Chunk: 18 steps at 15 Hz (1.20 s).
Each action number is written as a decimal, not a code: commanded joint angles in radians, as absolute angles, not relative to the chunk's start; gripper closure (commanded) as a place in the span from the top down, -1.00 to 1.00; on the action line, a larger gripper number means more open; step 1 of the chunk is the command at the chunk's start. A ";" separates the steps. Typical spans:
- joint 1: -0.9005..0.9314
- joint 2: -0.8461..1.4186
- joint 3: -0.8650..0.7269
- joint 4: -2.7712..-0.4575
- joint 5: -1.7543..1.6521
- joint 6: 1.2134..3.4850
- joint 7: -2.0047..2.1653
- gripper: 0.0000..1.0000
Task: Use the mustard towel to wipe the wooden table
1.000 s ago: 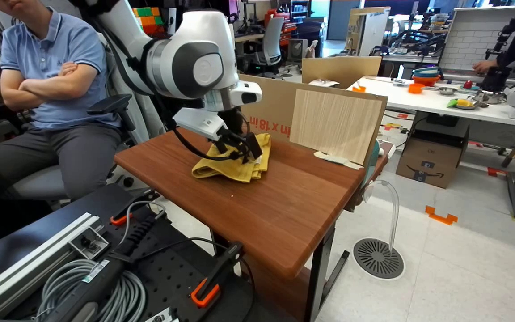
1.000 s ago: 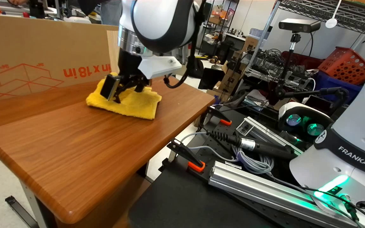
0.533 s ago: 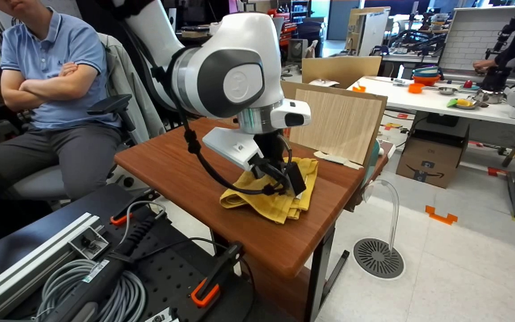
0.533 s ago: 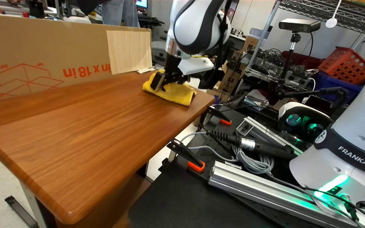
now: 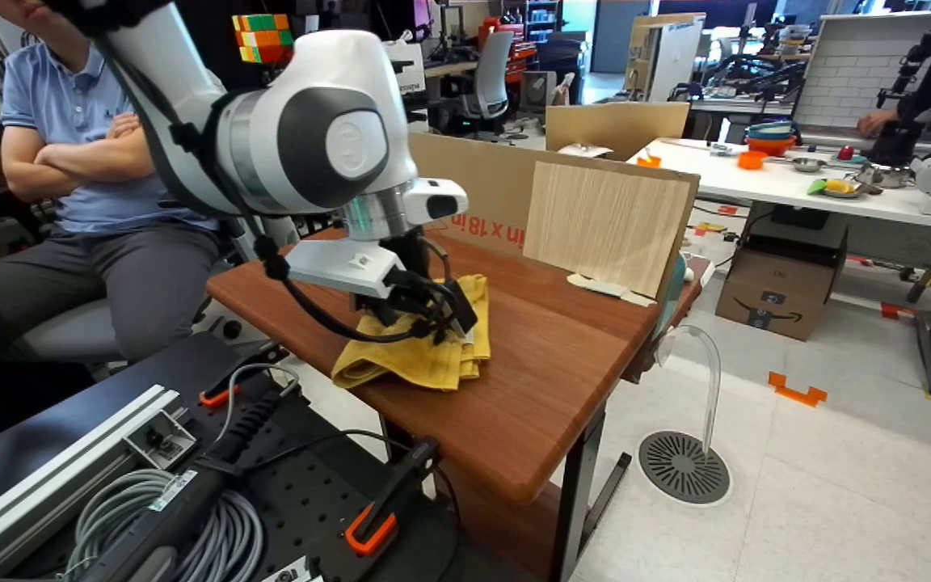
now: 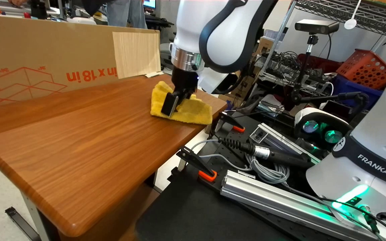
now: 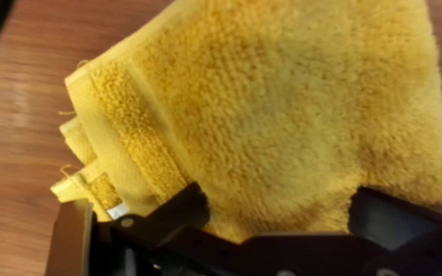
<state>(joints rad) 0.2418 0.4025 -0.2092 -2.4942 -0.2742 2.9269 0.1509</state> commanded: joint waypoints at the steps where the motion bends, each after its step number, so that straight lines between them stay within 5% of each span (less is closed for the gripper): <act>1: 0.380 0.389 -0.160 -2.540 -0.317 2.979 0.202 1.00; 10: 0.455 0.436 -0.074 -2.375 -0.250 2.926 0.241 1.00; 18: 0.480 0.029 -0.111 -2.631 -0.298 2.949 0.238 1.00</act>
<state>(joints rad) 0.4799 0.2256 -0.1002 -2.4987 -0.2853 2.9527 0.2355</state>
